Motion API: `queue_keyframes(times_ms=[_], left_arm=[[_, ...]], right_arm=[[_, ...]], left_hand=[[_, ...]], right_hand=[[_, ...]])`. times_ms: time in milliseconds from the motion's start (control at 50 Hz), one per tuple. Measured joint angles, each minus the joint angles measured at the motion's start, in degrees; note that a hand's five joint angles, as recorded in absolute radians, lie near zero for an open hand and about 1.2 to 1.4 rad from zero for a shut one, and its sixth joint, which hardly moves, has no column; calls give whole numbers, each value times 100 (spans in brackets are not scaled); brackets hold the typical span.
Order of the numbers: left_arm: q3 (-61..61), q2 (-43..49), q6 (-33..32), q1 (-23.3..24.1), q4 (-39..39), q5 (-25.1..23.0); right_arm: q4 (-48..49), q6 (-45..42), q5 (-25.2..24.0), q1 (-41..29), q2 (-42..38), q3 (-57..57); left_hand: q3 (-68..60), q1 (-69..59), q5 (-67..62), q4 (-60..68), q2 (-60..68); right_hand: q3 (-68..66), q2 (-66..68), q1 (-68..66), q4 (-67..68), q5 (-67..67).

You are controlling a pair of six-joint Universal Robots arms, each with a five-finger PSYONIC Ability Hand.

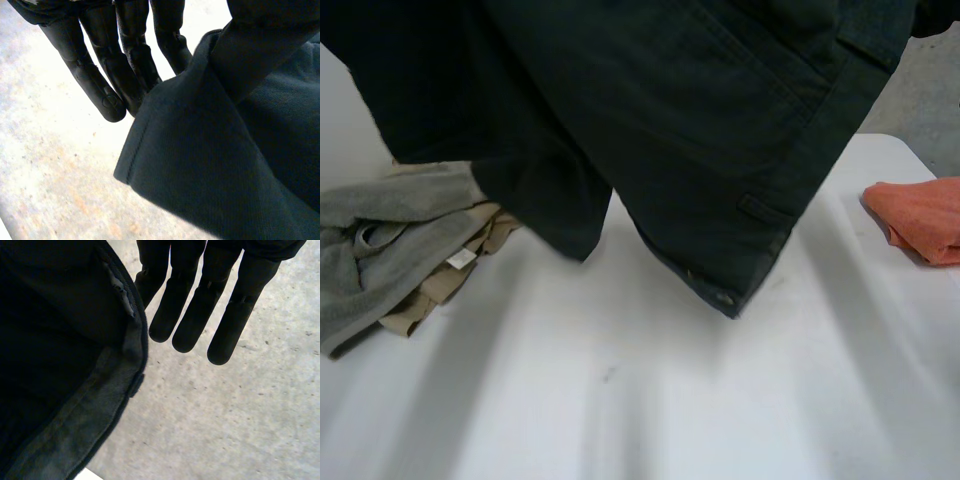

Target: Fold the laundry.

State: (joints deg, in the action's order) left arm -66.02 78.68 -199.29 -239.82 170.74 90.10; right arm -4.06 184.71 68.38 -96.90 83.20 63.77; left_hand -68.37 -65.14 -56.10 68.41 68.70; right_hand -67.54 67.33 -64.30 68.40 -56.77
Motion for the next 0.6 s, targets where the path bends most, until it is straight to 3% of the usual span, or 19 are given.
queue_keyframes(times_ms=[120,280,400,480,520,540,560,580,600], left_arm=[[585,549,-13,5,-141,33],[1889,2541,-110,-38,-480,187],[3243,4397,-415,-9,-604,339],[4180,5510,-636,17,-582,435],[4661,6002,-681,22,-529,488],[4773,6111,-678,23,-514,501],[4959,6289,-658,27,-487,524],[5010,6336,-645,29,-478,530],[5156,6458,-574,37,-440,551]], right_arm=[[10,187,-116,-44,-77,95],[-17,81,42,-454,-1242,-164],[67,5,691,-776,-2703,-979],[324,-34,1434,-953,-3496,-1513],[752,-72,2129,-1034,-3877,-1745],[835,-83,2242,-1045,-3927,-1772],[1129,-142,2609,-1087,-4077,-1842],[1234,-172,2727,-1102,-4120,-1859],[1392,-226,2894,-1126,-4176,-1878]], left_hand=[[0,-31,0,0,0],[0,-45,0,1,0],[0,-45,0,1,0],[177,108,131,-177,-180],[1252,1263,1137,-1266,-1397],[1252,1263,1137,-1266,-1397],[3514,3785,3330,-3467,-3570],[3514,3785,3330,-3467,-3570],[4929,5168,4797,-5025,-4988]], right_hand=[[0,0,0,0,-54],[0,0,0,0,-94],[-19,0,0,1,-107],[143,-158,67,-191,55],[1753,-1800,1502,-1820,1679],[2201,-2264,1956,-2268,2027],[3310,-3409,3194,-3399,3315],[3640,-3865,3528,-3732,3669],[4368,-4474,4133,-4465,4412]])
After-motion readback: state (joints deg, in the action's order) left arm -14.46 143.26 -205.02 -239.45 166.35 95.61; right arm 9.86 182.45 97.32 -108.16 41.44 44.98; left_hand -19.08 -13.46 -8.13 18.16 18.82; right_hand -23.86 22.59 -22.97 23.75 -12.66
